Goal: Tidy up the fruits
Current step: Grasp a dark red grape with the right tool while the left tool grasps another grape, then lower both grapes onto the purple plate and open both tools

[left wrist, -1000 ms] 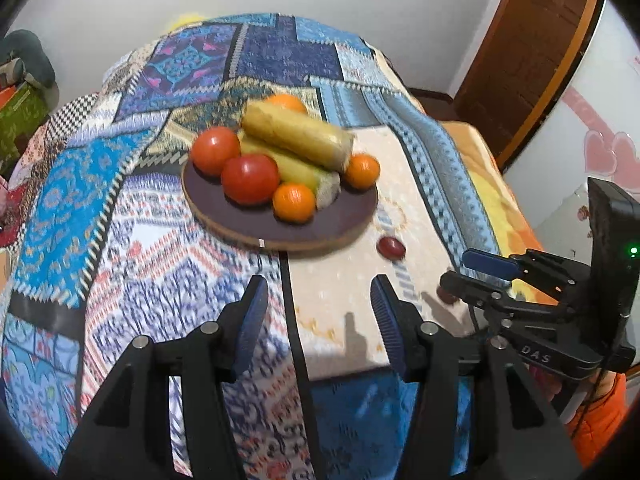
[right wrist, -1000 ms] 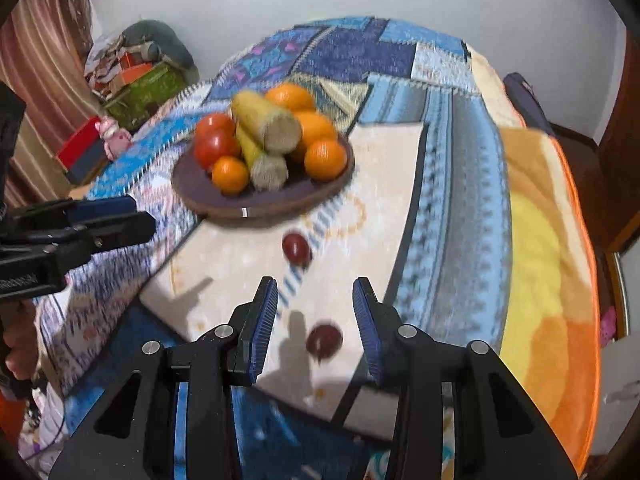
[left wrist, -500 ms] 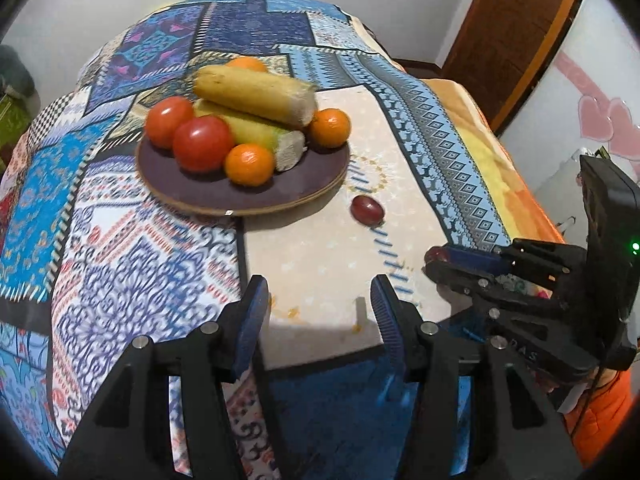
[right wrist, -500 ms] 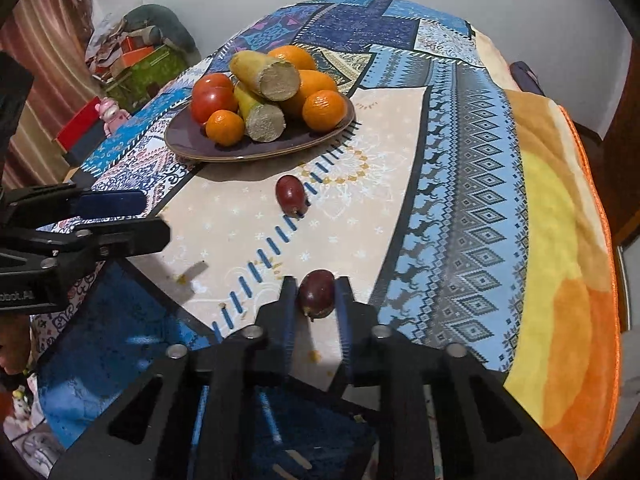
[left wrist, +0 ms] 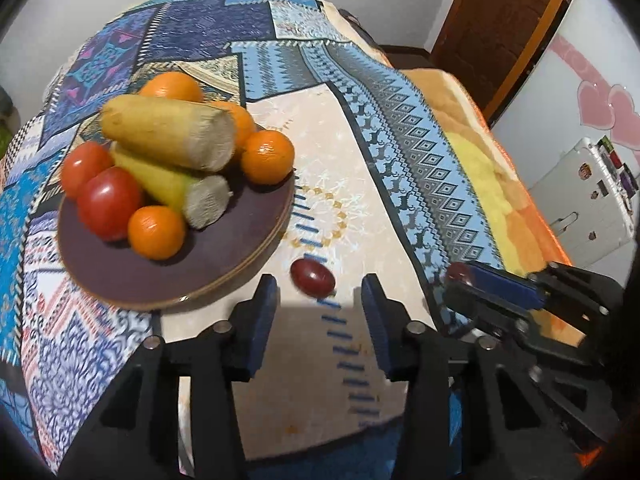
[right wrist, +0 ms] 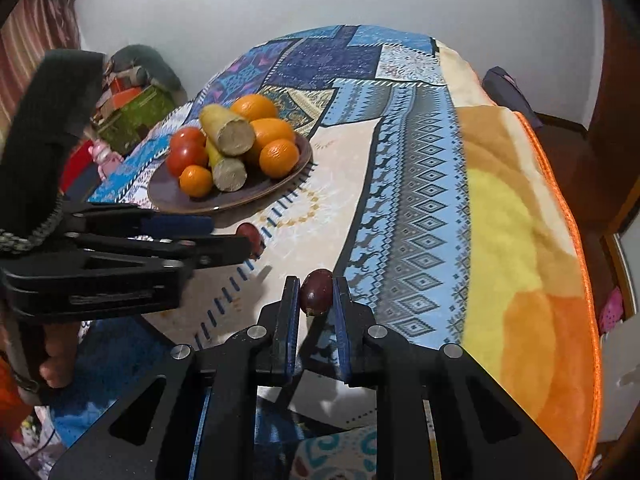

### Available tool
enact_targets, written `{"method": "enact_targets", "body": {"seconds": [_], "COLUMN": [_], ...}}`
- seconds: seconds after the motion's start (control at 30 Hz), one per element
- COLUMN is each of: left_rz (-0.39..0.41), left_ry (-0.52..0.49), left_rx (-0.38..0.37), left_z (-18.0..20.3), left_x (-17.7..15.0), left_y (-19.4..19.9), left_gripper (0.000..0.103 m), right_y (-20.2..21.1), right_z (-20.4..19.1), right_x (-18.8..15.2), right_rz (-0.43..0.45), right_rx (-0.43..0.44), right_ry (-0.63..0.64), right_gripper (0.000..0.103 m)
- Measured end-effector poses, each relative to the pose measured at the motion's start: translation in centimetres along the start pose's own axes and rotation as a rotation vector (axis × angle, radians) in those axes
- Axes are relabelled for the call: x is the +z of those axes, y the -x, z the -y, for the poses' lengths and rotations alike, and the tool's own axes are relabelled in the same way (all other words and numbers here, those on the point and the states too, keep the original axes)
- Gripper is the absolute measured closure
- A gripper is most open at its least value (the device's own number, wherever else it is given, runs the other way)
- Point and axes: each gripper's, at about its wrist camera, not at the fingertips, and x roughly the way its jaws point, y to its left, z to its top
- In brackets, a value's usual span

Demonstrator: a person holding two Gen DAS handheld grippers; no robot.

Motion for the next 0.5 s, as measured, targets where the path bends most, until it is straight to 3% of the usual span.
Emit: {"method": "enact_targets", "body": {"seconds": [0.17, 0.23, 0.5], "left_rz": [-0.012, -0.002, 0.041], "left_ry": [-0.022, -0.031, -0.009], "left_rx": [0.051, 0.054, 0.024], "left_z": [0.2, 0.2, -1.0], "left_x": [0.2, 0.1, -0.8], "left_y": [-1.8, -1.6, 1.1], "left_gripper": [0.068, 0.079, 0.079], "right_y": [0.1, 0.0, 0.4], "right_z": [0.4, 0.5, -0.1], "right_x": [0.0, 0.1, 0.5], "right_rz": [0.007, 0.008, 0.014], "right_rx": [0.007, 0.007, 0.007], "right_ry": [-0.014, -0.018, -0.003], "right_gripper": [0.088, 0.088, 0.088]}}
